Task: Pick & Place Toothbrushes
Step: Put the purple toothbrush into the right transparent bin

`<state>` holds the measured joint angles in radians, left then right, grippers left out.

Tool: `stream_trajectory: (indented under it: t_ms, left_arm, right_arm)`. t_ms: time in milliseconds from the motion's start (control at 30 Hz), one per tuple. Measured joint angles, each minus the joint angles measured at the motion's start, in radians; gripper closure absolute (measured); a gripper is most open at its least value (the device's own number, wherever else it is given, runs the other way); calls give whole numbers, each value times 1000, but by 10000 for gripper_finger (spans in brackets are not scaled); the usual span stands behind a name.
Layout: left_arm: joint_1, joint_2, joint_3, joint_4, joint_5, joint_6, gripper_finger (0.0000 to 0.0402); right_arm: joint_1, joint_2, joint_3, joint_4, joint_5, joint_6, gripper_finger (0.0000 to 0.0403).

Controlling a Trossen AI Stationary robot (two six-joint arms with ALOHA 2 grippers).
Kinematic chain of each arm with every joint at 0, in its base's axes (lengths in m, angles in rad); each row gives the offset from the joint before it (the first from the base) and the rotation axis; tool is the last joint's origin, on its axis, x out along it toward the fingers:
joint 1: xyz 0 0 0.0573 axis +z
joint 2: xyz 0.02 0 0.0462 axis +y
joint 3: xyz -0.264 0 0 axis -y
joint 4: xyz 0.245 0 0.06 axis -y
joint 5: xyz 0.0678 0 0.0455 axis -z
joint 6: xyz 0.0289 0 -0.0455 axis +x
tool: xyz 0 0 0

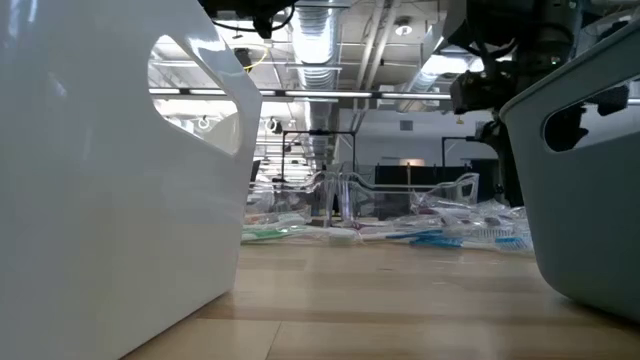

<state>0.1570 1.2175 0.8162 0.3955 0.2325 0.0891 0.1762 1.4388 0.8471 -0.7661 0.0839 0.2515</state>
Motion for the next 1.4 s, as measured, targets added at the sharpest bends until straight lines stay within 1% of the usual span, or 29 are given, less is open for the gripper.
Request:
stream_trajectory:
  t_ms: [133, 233, 433, 567, 867, 1400]
  left_arm:
    - [0, 0, 0, -4, 0, -12, 394]
    - [0, 0, 0, -8, 0, -19, 394]
    - [0, 0, 0, -22, 0, -27, 394]
    - [0, 1, 0, -33, 0, -27, 394]
    - [0, 1, 0, -42, 0, -27, 394]
    - [0, 1, 0, -45, 0, -27, 394]
  right_arm:
    - [-19, -13, 0, 9, 41, -1, 288]
    - [-30, -12, 0, 33, 55, -35, 290]
    - [-52, -10, 0, 78, 56, -96, 290]
    - [-68, -10, 0, 67, 56, -99, 291]
    - [-69, -10, -47, 116, 56, -105, 291]
    - [-69, -10, -50, 143, 65, -104, 291]
